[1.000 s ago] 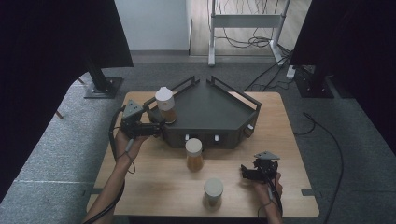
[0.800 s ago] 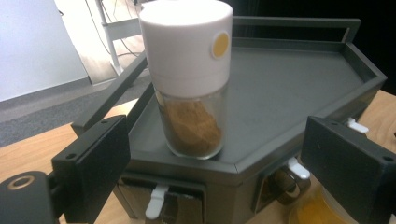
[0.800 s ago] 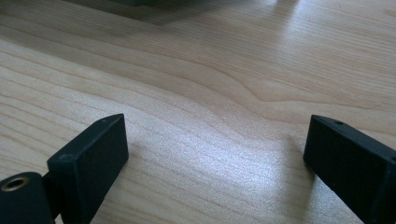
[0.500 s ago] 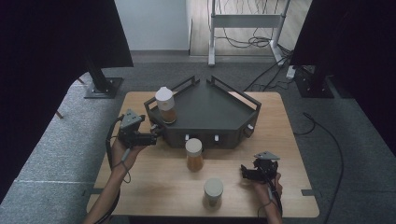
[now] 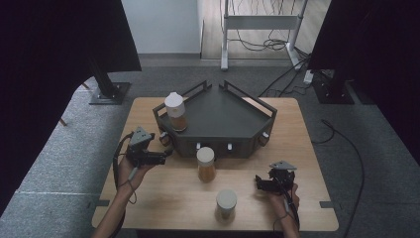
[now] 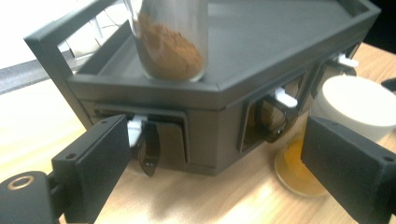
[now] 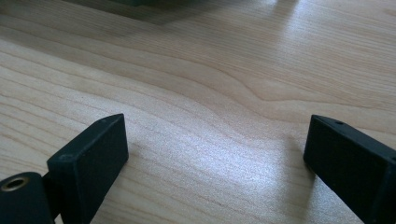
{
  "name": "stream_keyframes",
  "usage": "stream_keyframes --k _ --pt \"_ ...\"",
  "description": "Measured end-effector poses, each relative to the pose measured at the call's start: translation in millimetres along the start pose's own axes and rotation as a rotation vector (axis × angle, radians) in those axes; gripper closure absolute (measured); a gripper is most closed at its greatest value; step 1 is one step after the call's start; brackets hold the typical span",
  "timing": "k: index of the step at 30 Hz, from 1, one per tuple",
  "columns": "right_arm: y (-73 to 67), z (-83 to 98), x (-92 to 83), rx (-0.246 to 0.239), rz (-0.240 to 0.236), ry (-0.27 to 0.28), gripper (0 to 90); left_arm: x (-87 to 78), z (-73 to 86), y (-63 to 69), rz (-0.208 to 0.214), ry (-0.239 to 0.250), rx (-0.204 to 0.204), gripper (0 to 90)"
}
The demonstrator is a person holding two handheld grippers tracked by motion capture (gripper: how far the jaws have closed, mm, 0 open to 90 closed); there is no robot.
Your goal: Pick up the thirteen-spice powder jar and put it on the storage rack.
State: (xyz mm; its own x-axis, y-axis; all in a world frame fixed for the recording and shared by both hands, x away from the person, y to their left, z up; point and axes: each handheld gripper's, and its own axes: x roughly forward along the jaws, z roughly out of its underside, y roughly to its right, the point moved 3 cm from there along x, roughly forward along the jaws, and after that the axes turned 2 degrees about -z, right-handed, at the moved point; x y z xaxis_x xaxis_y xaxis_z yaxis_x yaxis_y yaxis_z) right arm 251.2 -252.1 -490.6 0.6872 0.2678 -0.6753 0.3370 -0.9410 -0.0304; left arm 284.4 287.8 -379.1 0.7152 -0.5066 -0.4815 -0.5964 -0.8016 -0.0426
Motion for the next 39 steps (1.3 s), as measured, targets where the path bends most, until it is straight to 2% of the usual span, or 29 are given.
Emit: stream_keyframes --k 10,27,39 --pt "0.0 0.0 0.0 -0.001 0.000 0.000 5.8 1.0 13.6 6.0 0.012 -0.020 0.011 8.0" --pt "0.0 0.0 0.0 0.000 0.000 0.000 5.8 9.4 50.8 6.7 0.037 -0.041 -0.029 7.9" --pt "0.1 0.0 0.0 -0.001 0.000 0.000 5.8 18.6 72.2 14.7 0.035 -0.049 -0.020 8.0"
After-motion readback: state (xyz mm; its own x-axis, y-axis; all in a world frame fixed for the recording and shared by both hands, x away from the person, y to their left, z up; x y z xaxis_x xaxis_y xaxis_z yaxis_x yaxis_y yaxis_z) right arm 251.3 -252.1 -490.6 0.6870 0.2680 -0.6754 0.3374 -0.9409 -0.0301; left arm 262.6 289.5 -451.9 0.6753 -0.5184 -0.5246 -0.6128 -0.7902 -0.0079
